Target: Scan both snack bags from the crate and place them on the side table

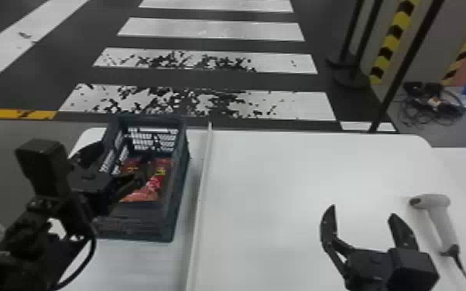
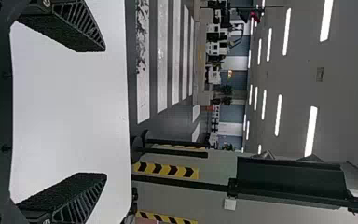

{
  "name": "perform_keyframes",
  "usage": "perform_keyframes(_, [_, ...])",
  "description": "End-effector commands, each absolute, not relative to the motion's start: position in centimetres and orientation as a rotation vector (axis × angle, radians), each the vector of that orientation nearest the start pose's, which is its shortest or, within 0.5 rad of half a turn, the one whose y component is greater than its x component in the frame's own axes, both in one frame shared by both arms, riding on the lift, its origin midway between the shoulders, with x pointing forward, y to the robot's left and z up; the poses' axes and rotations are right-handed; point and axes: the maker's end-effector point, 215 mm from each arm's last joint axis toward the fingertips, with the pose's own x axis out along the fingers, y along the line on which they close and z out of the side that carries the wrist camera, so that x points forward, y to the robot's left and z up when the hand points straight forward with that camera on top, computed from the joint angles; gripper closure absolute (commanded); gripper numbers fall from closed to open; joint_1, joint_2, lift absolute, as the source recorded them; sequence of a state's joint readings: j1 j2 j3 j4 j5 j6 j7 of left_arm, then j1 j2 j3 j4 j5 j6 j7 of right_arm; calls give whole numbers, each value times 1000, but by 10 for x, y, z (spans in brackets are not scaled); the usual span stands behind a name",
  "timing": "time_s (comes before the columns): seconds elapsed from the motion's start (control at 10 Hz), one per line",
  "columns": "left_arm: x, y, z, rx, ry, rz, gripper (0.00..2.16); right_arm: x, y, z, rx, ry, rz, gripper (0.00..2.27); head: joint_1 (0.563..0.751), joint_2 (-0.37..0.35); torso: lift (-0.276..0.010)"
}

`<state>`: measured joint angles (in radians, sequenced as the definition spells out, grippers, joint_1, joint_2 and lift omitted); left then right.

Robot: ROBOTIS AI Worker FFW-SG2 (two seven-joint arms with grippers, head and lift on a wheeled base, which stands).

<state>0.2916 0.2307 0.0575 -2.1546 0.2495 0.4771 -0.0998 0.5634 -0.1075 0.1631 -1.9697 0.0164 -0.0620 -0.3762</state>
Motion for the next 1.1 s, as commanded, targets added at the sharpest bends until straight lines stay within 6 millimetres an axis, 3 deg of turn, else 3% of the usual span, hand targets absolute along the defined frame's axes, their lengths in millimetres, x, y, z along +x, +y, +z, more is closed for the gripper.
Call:
perform_keyframes(0.0, [526, 260, -316, 7, 274, -176, 76, 410, -232, -391, -54, 107, -165, 29, 695, 11, -95])
perform_keyframes(0.2, [555, 268, -314, 19, 306, -173, 76, 407, -236, -395, -59, 117, -153, 29, 695, 35, -95])
perform_keyframes(0.5, [581, 241, -331, 18, 407, -239, 80, 404, -240, -400, -59, 135, -156, 29, 695, 24, -95])
perform_keyframes(0.6, [584, 242, -336, 22, 469, -250, 80, 403, -242, -402, -59, 142, -160, 29, 695, 10, -95])
perform_keyframes(0.8, [585, 275, -333, 88, 544, -214, 76, 400, -248, -405, -57, 149, -173, 26, 695, 2, -95])
perform_keyframes(1.0, [580, 306, -344, 121, 604, -188, 83, 400, -249, -406, -60, 155, -175, 26, 695, 28, -95])
